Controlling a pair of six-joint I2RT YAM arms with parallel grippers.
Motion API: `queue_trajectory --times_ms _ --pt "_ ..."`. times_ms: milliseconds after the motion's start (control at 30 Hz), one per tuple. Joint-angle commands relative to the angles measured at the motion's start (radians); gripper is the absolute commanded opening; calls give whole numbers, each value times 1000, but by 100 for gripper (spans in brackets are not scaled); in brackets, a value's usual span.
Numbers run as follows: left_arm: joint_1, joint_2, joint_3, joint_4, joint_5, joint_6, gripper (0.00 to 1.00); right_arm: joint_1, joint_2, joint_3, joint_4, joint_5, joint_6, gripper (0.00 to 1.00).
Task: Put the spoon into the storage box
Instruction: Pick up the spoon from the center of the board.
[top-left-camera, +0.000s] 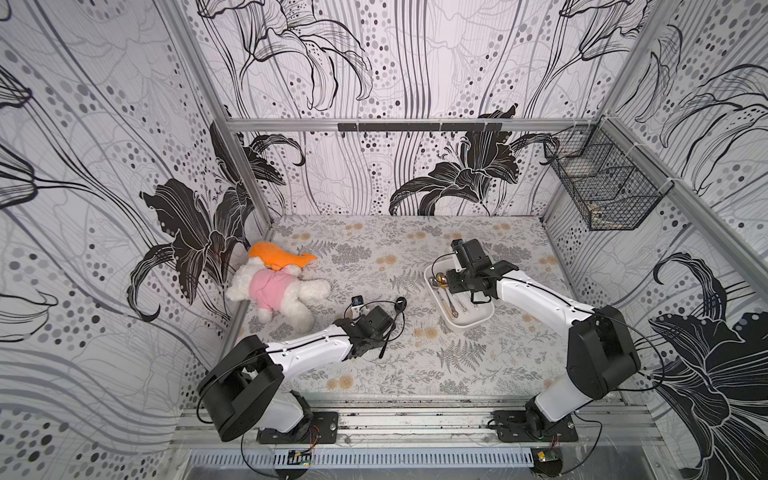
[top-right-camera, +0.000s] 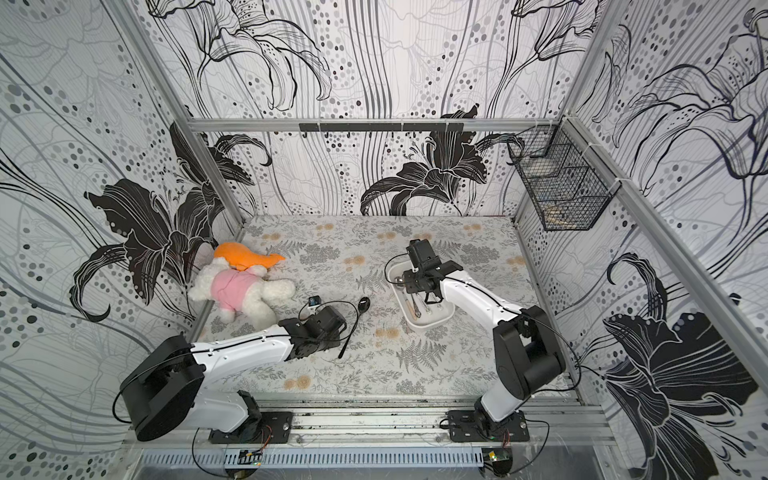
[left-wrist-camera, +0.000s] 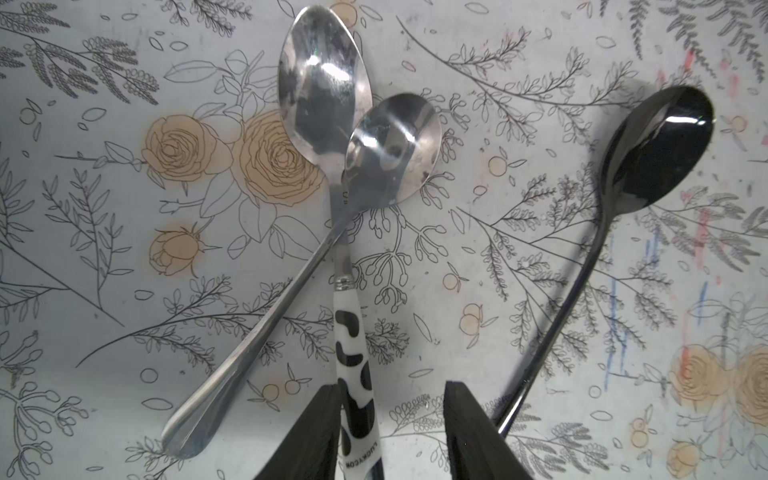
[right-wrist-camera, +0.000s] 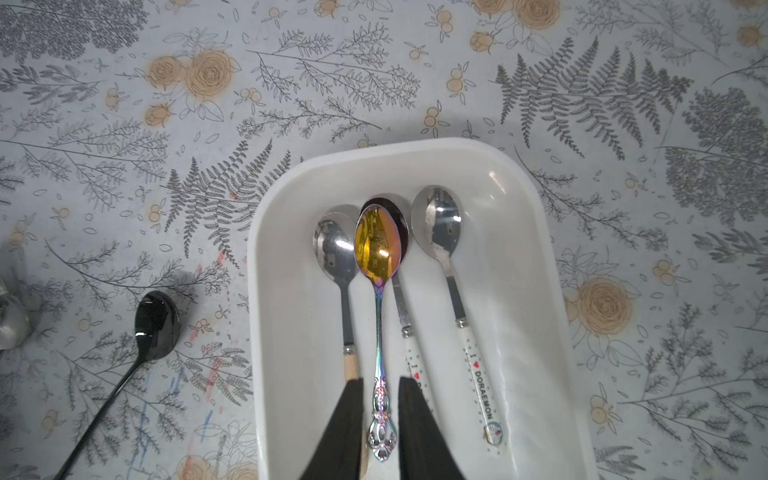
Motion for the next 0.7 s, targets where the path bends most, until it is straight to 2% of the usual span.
queue_trajectory --times_ms 0,167,367,667 --pt "-3 -1 18 -22 -55 10 47 0 -8 -14 24 -14 22 20" --pt "25 -11 18 -22 -50 50 46 0 -7 -19 29 -15 24 20" --pt "137 -24 -14 19 -16 92 46 0 -2 -21 33 -23 27 20" --pt "168 6 -38 33 10 115 46 -1 4 -24 35 -22 27 20"
